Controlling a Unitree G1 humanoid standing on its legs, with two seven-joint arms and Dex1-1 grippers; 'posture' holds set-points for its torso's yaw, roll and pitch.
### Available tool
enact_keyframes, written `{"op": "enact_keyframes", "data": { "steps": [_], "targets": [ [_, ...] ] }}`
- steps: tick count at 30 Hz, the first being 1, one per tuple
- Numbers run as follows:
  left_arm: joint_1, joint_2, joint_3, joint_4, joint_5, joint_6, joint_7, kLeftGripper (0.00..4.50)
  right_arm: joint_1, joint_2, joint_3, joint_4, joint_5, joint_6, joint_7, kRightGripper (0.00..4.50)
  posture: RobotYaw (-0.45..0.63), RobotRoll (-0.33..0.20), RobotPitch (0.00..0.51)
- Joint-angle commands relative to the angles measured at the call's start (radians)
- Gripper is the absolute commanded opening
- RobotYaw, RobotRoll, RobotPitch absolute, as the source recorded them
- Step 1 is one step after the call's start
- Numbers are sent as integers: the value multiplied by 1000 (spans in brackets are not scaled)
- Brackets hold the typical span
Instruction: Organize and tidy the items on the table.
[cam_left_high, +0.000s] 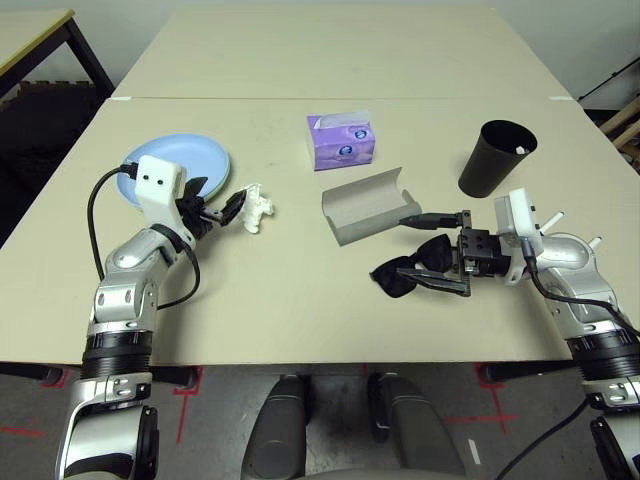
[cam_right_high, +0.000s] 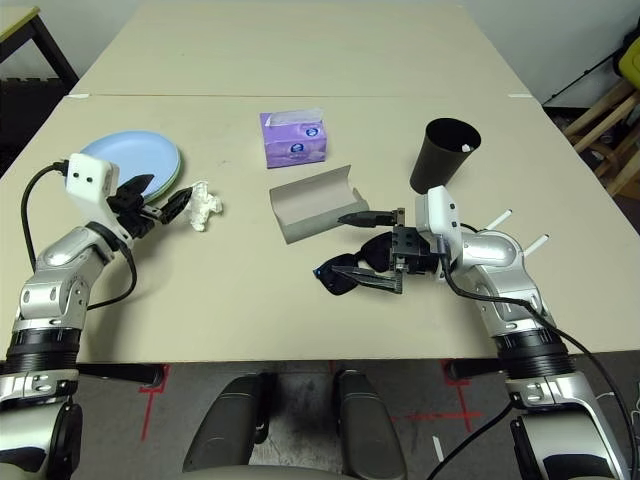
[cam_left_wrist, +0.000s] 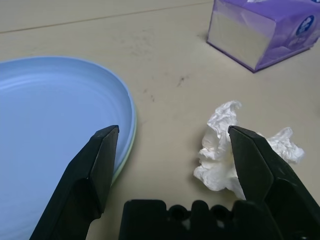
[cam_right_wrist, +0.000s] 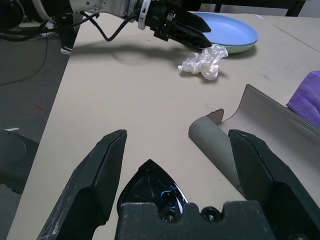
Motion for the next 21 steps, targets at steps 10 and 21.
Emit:
{"op": "enact_keyframes", "data": {
  "steps": [10,21],
  "targets": [
    [32,0,-56,-83,-39,57,-95,4461,16,-11,-2,-14,2,-4,2,4500,95,0,163],
    [32,18,-70,-88,-53,112,-169,4297,12,-9,0,-22,4,3,-5,4500,94,0,165]
  ]
}}
